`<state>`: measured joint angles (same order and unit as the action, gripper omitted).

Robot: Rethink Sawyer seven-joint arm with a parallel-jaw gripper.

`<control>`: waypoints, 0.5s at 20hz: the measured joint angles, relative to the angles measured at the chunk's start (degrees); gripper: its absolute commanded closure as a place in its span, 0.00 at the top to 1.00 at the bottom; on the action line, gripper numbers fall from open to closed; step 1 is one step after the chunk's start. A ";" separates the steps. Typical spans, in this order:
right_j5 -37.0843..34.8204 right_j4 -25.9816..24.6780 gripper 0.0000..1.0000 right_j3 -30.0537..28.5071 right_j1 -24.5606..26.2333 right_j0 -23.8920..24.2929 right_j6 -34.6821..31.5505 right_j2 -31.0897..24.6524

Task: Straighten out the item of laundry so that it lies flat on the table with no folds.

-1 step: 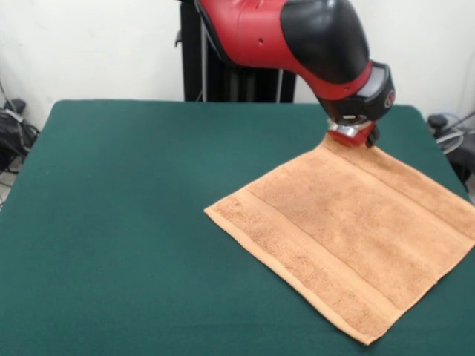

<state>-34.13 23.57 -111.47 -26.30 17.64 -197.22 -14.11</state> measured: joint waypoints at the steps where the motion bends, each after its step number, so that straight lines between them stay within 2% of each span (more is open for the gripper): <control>1: 0.52 0.01 0.00 -0.64 -0.02 0.04 0.00 -0.12; 10: 6.30 0.03 0.00 -6.05 -0.29 0.81 0.00 -2.36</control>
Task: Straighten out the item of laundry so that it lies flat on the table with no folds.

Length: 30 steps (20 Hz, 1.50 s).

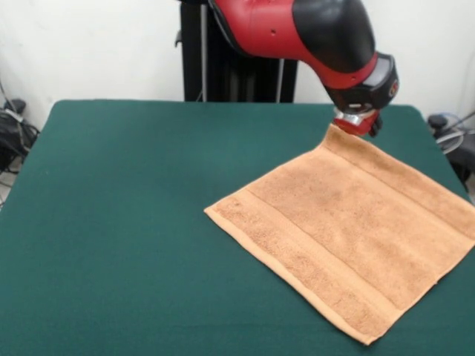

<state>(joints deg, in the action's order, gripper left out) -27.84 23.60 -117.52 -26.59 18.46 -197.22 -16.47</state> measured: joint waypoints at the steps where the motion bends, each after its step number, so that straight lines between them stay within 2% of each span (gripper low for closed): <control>1: 0.66 0.00 0.00 -0.44 0.00 0.11 0.00 -0.25; 9: 5.61 -0.29 0.00 -3.43 1.05 0.96 0.00 -1.50; 15: 6.15 -1.48 0.00 -5.56 0.93 3.20 0.00 -2.16; 20: 6.15 -1.96 0.00 -7.46 -0.75 5.42 0.00 -2.44; 30: 6.15 -1.98 0.00 -7.69 -3.43 5.61 0.00 -2.54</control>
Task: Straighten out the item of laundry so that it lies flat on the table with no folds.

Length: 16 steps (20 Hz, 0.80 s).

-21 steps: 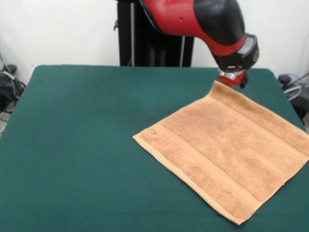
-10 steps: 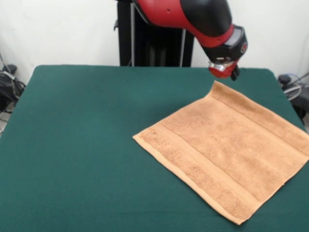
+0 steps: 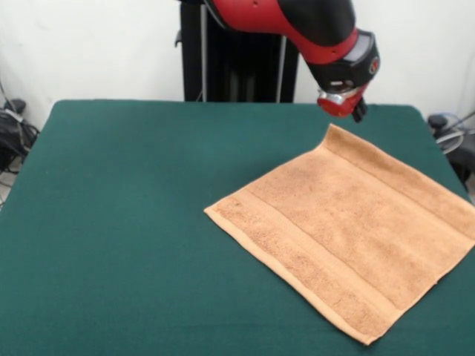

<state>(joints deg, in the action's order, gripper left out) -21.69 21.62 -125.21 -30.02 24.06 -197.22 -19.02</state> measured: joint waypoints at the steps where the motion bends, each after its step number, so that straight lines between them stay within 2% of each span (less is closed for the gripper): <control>1: 0.00 0.00 0.00 0.00 0.02 0.00 0.00 0.00; 11: 0.15 -0.75 0.00 -0.08 1.49 0.86 0.00 -0.01; 16: 2.86 -4.02 0.00 -0.08 4.47 3.27 0.00 0.00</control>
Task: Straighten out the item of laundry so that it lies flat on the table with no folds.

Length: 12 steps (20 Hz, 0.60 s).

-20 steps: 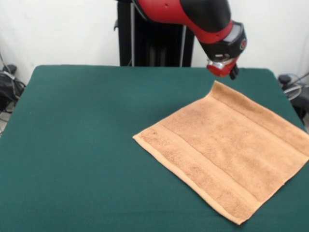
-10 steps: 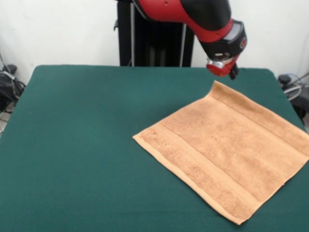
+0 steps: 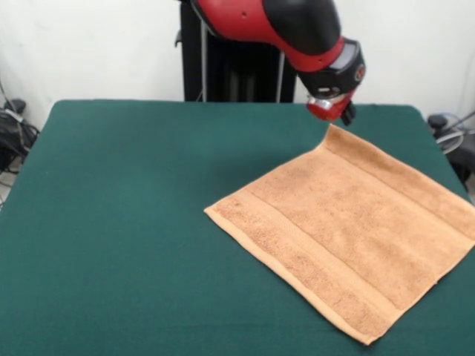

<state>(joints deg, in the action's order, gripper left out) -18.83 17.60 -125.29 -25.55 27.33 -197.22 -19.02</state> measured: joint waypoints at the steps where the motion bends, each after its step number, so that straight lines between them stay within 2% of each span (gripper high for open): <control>1: 0.75 -0.75 0.00 0.00 0.60 0.44 0.00 0.00; 6: 5.12 -5.25 0.00 -0.21 3.89 3.17 0.00 0.01; 12: 6.18 -7.52 0.00 -0.88 5.60 4.47 0.00 0.07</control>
<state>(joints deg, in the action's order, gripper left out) -12.66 10.08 -126.18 -19.95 31.80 -197.22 -18.95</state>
